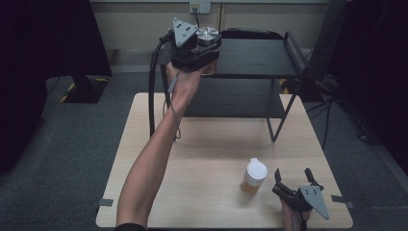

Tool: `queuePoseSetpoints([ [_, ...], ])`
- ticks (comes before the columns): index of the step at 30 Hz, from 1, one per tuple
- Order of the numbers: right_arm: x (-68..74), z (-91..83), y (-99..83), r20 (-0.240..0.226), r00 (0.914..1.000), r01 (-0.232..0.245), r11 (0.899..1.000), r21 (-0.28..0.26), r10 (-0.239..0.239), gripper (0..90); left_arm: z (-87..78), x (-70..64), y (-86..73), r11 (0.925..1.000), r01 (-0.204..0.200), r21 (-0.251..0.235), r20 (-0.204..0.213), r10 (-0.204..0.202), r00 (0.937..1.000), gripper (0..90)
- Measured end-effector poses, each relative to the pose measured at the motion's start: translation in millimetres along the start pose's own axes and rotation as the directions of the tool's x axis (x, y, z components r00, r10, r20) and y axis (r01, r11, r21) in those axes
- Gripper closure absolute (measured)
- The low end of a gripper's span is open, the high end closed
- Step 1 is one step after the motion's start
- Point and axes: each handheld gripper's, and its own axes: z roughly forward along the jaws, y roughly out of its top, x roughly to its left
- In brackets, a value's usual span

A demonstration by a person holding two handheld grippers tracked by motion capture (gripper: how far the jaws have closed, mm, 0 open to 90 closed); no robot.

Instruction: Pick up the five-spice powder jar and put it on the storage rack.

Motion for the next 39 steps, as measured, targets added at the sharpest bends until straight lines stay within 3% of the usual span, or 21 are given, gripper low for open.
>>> queuePoseSetpoints([
  [2, 0.1, 0.0, 0.1, 0.000, 1.0000, -0.002, 1.000, 0.001, 0.002, 0.0, 6.6, 0.4, 0.3, 0.9999, -0.007, 0.010, -0.006, 0.007, 1.0000, 35.1],
  [5, 0.0, 0.0, 0.1, -0.001, 1.0000, -0.002, 1.000, 0.001, 0.002, 0.0, 16.4, 2.1, -4.3, 0.9997, 0.020, 0.014, -0.018, -0.020, 0.9996, 35.1],
  [9, -0.1, -0.1, 0.1, -0.001, 1.0000, -0.001, 1.000, 0.001, 0.001, 0.0, 21.8, -1.3, -9.9, 0.9999, 0.010, 0.007, -0.031, -0.010, 0.9995, 35.1],
  [15, -0.4, -0.1, 0.0, -0.004, 1.0000, 0.000, 1.000, 0.001, 0.000, 0.0, 24.5, -1.1, -12.1, 0.9996, 0.028, 0.005, -0.040, -0.028, 0.9988, 35.0],
  [22, -0.3, -0.2, 0.0, -0.003, 1.0000, 0.000, 1.000, 0.000, 0.000, 0.0, 24.2, -4.0, -10.5, 0.9998, 0.015, 0.012, -0.051, -0.014, 0.9986, 34.7],
  [23, -0.5, -0.2, 0.0, -0.005, 1.0000, 0.000, 1.000, 0.000, 0.000, 0.0, 24.9, -5.9, -8.9, 0.9997, 0.003, 0.024, -0.062, -0.001, 0.9981, 33.1],
  [26, -0.5, -0.2, -0.1, -0.005, 1.0000, 0.000, 1.000, -0.001, 0.000, 0.0, 26.5, -10.2, -8.3, 0.9994, -0.003, 0.034, -0.087, 0.006, 0.9962, 8.5],
  [28, -0.3, -0.2, 0.1, -0.004, 1.0000, 0.000, 1.000, 0.000, 0.000, 0.0, 26.0, -9.8, -11.0, 0.9996, -0.005, 0.029, -0.084, 0.008, 0.9965, 0.0],
  [32, -0.3, -0.2, -0.1, -0.004, 1.0000, 0.000, 1.000, -0.001, 0.000, 0.0, 20.6, -12.2, -22.8, 0.9995, -0.026, -0.018, -0.092, 0.025, 0.9954, 0.0],
  [39, 0.2, -0.3, -0.4, -0.001, 1.0000, 0.001, 1.000, -0.002, -0.001, 0.0, 12.7, -11.7, -21.5, 0.9989, -0.042, -0.021, -0.062, 0.040, 0.9972, 0.0],
])
